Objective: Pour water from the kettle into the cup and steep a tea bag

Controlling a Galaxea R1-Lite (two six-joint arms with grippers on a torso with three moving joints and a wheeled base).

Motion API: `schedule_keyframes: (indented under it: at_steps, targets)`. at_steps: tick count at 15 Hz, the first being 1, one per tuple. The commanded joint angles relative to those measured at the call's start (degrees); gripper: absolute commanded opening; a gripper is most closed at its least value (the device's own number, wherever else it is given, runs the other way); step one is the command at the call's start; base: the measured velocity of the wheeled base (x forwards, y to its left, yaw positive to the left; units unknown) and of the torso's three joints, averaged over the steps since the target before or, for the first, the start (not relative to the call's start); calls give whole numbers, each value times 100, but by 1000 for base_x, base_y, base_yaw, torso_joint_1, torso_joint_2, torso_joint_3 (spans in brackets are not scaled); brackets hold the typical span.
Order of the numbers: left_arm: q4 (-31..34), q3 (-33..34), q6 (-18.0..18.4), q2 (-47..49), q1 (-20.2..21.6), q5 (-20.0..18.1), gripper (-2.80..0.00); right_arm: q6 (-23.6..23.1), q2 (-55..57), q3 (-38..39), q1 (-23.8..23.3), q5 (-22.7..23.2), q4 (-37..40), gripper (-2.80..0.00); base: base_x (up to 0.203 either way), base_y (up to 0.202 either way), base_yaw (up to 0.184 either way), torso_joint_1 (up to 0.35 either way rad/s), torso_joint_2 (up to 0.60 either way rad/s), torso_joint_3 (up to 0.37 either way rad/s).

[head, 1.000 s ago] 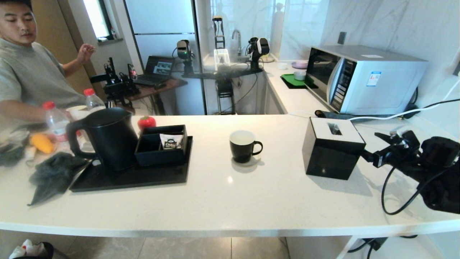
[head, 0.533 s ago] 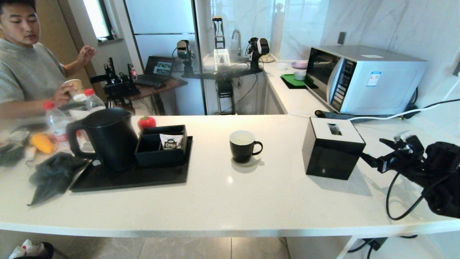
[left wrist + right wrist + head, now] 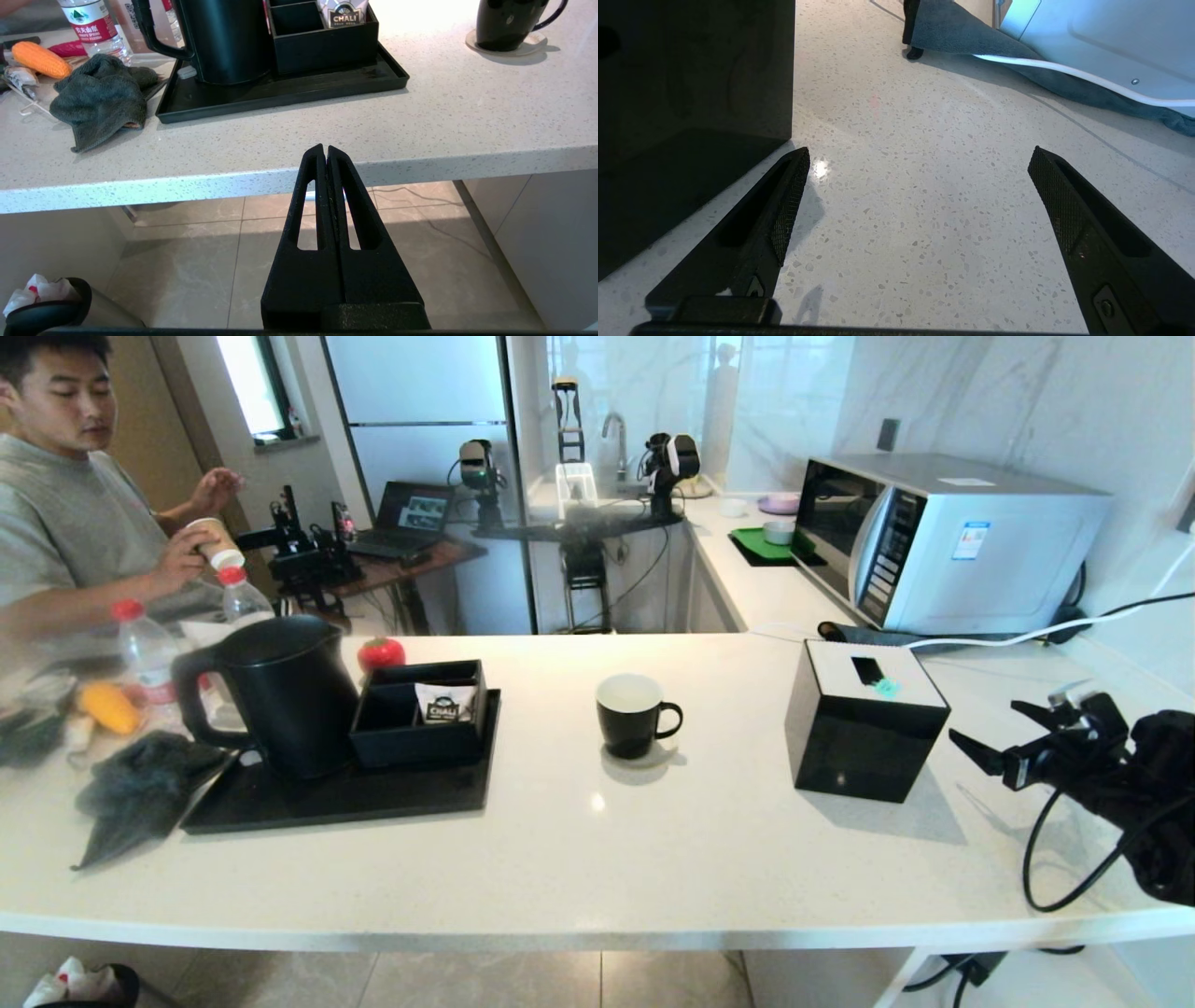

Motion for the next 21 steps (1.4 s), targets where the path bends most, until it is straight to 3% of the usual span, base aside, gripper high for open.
schedule_keyframes:
  at_steps: [1,5,6,12,21]
  targets:
    - [-1,0,2,-2,0,11,-280,-7,-27,-42,-11,22,-67,0,0,0,0,0,0,0]
    - [-1,0,2,-2,0,-5,-280,1,-215,-69,-180,31,-62,0,0,0,0,0,0,0]
    - [-1,0,2,-2,0,0,-280,2,-271,-69,-221,31,-66,-280,0,0,0,0,0,0]
    - [-1,0,2,-2,0,-5,-280,27,-983,144,-289,22,7,-280,0,0,0,0,0,0]
    - [-1,0,2,-2,0,5,-280,42,-2895,1663,-313,-6,-54,-280,0,0,0,0,0,0]
